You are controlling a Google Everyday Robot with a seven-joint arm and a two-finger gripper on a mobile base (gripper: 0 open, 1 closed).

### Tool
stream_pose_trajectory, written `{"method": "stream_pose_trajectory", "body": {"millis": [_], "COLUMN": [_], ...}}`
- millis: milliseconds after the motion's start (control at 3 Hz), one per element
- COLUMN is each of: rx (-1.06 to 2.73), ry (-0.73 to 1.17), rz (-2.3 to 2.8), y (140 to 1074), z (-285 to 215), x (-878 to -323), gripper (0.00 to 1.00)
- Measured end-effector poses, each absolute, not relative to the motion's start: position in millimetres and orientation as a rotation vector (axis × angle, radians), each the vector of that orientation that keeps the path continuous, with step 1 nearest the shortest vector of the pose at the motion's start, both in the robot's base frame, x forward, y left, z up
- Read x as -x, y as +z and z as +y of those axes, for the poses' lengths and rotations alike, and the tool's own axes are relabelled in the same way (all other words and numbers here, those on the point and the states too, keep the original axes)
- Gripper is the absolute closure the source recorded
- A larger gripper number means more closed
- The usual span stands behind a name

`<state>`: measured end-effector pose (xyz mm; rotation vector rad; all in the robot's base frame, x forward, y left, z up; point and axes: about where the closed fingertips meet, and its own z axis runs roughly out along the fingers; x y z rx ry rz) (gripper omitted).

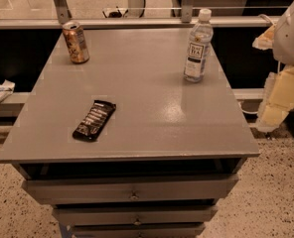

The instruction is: Move blue plastic bottle near rxbar chocolate

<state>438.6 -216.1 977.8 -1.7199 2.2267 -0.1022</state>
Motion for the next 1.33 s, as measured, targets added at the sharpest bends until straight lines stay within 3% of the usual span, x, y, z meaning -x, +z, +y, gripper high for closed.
{"method": "stream_pose_trajectory", "body": {"millis": [667, 1333], "rx": [1.664, 1.449], "ry": [-0.062, 0.176], "rz": [2.174, 1.957], "y": [975, 963], "z": [-203, -147], "x": [-464, -581], "gripper": [0.0, 0.0]}}
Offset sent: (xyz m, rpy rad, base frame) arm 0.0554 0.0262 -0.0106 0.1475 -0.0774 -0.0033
